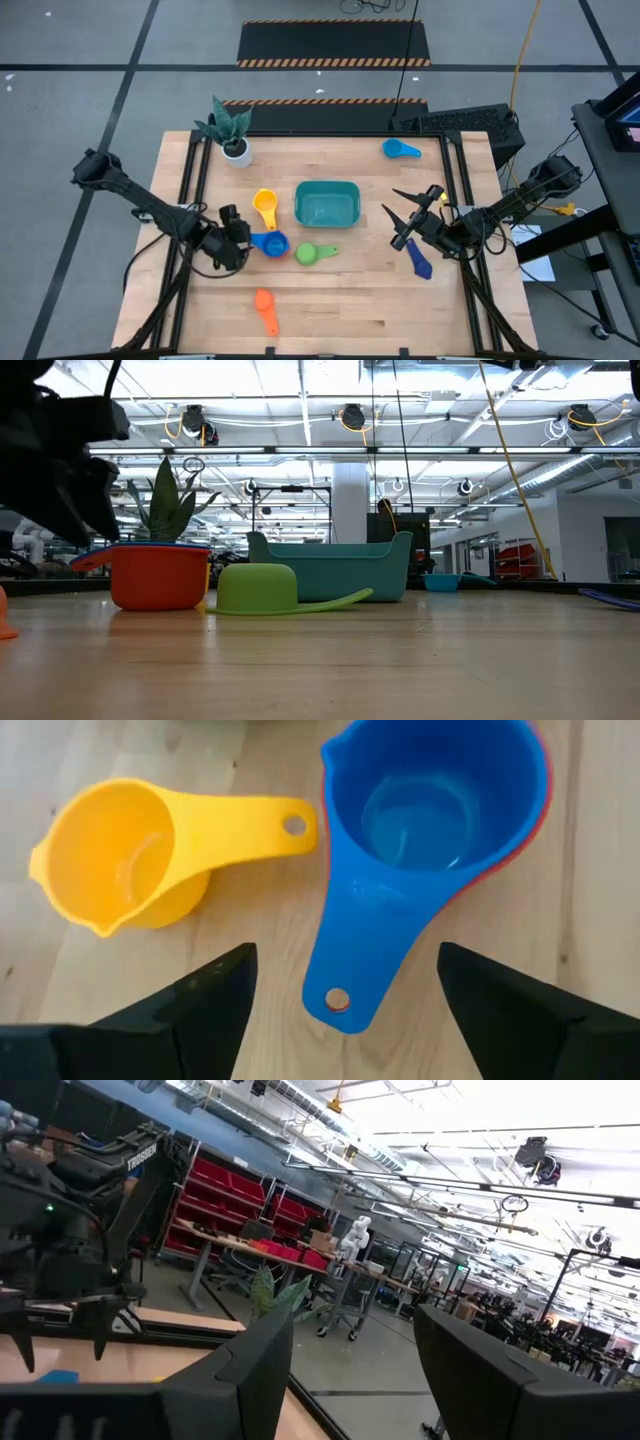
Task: Nest measuring cups in basket
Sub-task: Move the nested measuring cups to the center of the table, then stack the yellow measuring cup on top of the blue measuring cup
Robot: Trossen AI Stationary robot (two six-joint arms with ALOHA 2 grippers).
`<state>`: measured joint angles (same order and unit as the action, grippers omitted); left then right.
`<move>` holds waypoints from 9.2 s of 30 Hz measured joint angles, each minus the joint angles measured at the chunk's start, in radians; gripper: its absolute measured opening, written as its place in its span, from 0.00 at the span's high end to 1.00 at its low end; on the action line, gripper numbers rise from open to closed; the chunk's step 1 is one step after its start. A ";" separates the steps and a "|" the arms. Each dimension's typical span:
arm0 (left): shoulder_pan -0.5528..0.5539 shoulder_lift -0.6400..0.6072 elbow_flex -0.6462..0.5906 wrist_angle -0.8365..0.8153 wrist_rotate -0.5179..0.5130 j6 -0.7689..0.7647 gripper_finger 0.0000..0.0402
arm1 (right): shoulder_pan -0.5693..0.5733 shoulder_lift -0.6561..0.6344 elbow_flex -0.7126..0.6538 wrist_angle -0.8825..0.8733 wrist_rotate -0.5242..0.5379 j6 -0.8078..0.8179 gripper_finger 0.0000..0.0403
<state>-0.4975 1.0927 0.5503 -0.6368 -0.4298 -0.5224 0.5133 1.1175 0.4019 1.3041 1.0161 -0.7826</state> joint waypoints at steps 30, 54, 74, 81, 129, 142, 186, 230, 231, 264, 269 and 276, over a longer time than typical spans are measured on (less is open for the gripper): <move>0.134 0.000 -0.094 0.201 0.231 0.180 0.55 | 0.000 0.000 0.000 0.000 0.000 -0.015 0.50; 0.063 0.007 -0.094 0.392 0.155 0.044 0.62 | 0.000 0.000 0.000 0.000 0.000 -0.015 0.50; -0.029 0.438 0.189 0.433 0.142 0.143 0.63 | 0.000 0.000 0.000 0.000 0.001 -0.005 0.50; -0.030 0.478 0.224 0.395 0.151 0.158 0.63 | 0.000 0.000 0.000 -0.001 0.001 -0.002 0.50; 0.145 -0.030 0.222 0.185 -0.383 0.180 0.51 | -0.060 0.296 0.307 -1.137 -0.466 0.225 0.50; 0.272 0.020 0.213 0.074 -0.195 0.205 0.60 | -0.115 0.452 0.378 -1.074 -0.604 0.135 0.50; 0.248 0.559 0.150 0.067 -0.374 0.367 0.72 | -0.126 0.441 0.377 -1.069 -0.706 0.307 0.50; 0.002 0.174 0.311 0.798 0.683 1.378 0.96 | -0.003 0.440 0.376 -0.384 -0.687 0.111 0.50; 0.009 0.192 0.310 0.830 0.722 1.387 0.96 | -0.010 0.440 0.376 -0.361 -0.748 0.145 0.50; 0.119 0.343 0.310 1.100 1.024 1.483 0.97 | -0.069 0.441 0.398 -0.253 -0.969 0.562 0.46; 0.131 0.417 0.309 1.234 1.061 1.491 0.95 | -0.069 0.468 0.429 -0.257 -0.970 0.591 0.46; 0.162 0.490 0.309 1.344 1.094 1.447 0.97 | -0.085 0.551 0.463 -0.269 -1.021 0.594 0.46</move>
<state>-0.3352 1.5826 0.8593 0.7071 0.6645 0.9243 0.4286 1.6690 0.8652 1.0352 -0.0047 -0.1881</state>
